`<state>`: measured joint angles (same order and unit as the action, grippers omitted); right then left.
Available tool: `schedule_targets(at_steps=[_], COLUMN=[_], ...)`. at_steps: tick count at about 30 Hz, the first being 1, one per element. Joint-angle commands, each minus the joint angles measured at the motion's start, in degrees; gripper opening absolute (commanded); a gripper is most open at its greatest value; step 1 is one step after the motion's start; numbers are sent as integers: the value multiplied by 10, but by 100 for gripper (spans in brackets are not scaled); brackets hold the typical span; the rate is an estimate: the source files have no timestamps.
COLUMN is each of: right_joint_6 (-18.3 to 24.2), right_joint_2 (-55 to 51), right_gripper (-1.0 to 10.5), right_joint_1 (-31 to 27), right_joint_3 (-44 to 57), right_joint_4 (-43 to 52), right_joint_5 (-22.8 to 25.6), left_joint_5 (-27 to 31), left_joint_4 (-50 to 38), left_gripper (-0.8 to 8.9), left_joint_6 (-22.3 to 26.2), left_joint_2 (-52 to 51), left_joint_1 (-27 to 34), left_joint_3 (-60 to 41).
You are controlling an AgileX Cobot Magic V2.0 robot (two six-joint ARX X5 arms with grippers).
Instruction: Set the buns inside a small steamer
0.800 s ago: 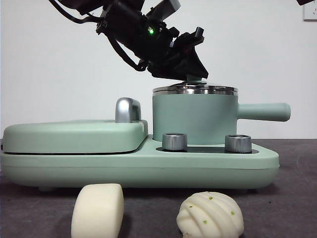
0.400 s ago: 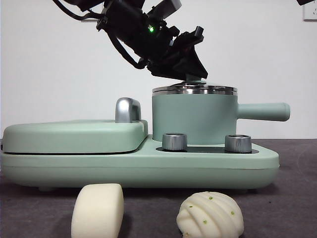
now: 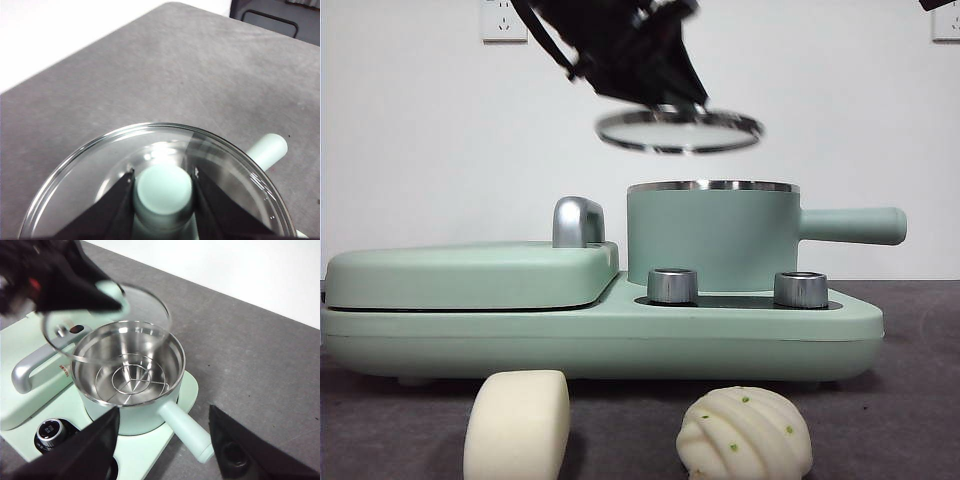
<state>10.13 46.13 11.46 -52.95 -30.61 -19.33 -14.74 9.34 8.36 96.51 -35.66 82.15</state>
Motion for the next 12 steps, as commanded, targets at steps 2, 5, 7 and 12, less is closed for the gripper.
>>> schedule_targets(at_steps=[2,5,7,12], right_joint_6=[-8,-7,-6,6], right_joint_2=[2,2,2,6], right_gripper=[284,285,285,285], right_joint_1=[2,2,7,58], right_joint_3=[-10,-10,-10,-10], right_joint_4=[4,2,-3,-12], right_joint_5=[-1,-2,-9,-42], left_joint_5=[0,0,0,0], left_joint_4=[41,101,141,235], left_gripper=[12,12,12,14], left_joint_6=[6,6,6,6], left_joint_2=[-37,-69,-89,-136], left_joint_1=[11,28,42,81], left_joint_3=[19,19,19,19])
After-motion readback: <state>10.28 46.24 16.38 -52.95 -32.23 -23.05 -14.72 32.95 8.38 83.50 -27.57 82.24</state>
